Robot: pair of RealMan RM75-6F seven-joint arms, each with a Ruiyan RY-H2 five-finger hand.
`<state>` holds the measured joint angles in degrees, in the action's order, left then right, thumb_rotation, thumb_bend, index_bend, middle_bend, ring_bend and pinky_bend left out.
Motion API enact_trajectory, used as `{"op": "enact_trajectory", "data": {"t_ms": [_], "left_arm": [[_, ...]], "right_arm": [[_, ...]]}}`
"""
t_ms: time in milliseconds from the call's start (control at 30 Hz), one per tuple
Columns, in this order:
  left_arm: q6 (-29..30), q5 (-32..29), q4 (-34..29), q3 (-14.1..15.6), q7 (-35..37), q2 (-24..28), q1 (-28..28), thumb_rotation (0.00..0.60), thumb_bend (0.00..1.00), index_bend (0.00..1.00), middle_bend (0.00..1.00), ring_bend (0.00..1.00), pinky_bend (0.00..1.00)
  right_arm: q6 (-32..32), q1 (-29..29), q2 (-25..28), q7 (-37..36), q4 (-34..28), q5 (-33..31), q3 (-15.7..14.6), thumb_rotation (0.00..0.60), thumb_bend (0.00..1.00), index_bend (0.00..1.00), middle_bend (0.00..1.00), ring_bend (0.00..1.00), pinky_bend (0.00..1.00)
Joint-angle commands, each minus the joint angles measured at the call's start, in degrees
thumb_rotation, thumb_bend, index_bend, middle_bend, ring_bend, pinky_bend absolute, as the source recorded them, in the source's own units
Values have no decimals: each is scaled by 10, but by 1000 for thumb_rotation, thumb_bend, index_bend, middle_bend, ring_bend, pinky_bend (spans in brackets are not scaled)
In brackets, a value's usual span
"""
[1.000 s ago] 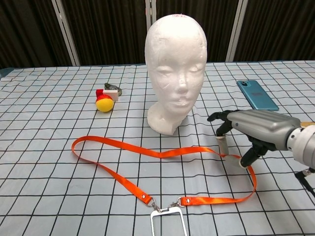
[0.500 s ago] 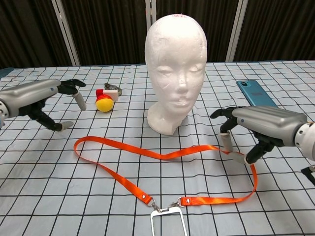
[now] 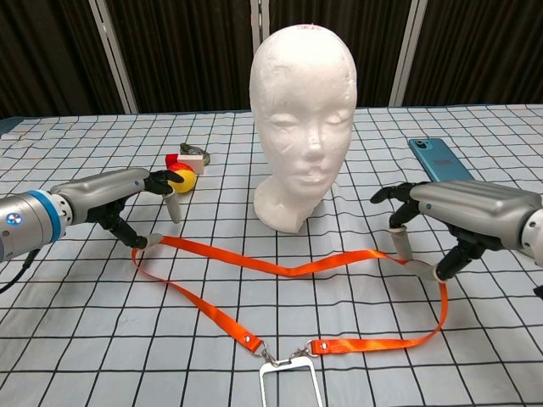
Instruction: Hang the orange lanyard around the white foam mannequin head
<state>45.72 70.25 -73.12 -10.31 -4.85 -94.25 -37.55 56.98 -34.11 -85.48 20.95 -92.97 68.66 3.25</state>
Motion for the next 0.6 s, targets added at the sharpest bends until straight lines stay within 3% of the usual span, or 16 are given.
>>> {"op": "enact_trajectory", "data": {"t_ms": [33, 600], "left_arm": [[-18, 16, 16, 4, 34, -5, -13, 600, 436, 413, 0, 0, 0], [-42, 17, 51, 21, 78, -20, -30, 600, 483, 509, 0, 0, 0]], "right_arm": [[-1, 0, 2, -3, 2, 6, -1, 600, 521, 717, 71, 0, 0], [-8, 0, -4, -22, 29, 23, -4, 600, 521, 718, 70, 0, 0]]}}
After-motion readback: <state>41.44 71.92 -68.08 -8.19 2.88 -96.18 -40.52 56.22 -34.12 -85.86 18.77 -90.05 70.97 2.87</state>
